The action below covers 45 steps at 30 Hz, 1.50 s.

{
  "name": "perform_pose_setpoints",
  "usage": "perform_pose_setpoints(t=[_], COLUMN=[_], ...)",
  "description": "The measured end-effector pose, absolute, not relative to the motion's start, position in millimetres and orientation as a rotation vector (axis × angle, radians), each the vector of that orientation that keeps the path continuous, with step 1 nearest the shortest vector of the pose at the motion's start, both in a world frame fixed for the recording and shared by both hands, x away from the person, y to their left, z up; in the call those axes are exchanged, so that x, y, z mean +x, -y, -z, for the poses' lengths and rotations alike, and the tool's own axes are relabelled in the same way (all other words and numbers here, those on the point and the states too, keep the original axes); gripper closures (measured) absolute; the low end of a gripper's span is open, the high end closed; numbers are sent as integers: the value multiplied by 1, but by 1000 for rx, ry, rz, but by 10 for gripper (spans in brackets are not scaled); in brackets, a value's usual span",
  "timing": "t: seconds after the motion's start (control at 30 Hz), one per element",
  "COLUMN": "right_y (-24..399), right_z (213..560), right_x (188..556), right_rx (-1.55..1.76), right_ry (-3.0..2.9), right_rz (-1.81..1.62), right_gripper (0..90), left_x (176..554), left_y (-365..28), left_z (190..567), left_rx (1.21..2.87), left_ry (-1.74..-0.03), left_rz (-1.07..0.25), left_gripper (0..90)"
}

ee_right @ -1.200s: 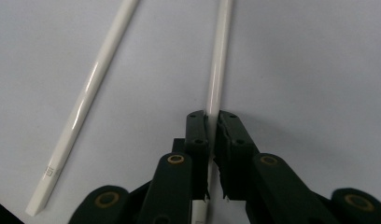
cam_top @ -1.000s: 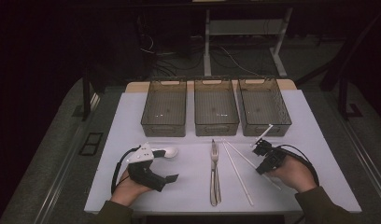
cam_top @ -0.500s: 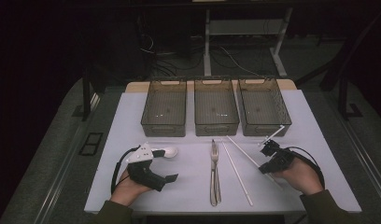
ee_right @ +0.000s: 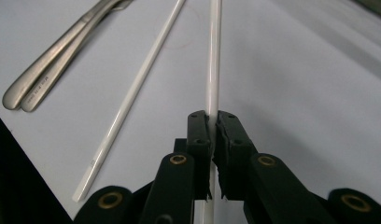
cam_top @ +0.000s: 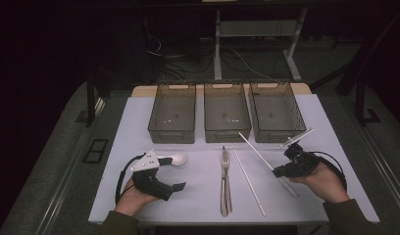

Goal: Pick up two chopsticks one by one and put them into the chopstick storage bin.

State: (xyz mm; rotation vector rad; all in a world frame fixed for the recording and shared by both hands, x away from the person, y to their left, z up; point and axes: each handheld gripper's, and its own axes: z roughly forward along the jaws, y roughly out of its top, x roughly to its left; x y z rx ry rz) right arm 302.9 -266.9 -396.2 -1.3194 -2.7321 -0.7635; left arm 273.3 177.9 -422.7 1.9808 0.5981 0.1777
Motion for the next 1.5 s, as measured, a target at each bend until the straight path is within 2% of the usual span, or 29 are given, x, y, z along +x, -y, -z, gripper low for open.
perform_pose_setpoints(t=[0.3,0.7,1.5], right_y=[266,247,152], right_z=[386,372,326], right_x=[307,330,397], right_rx=[-1300,-1271,-1195], right_ry=[2710,2707,2749], right_rz=[889,1007,1104], right_gripper=[839,839,839], left_x=[273,273,273], left_y=[-178,-179,-179], left_z=[423,423,423], left_rx=[1976,1960,1955], left_ry=[-615,-620,-619], left_rz=[-169,-168,-178], left_gripper=[0,0,0])
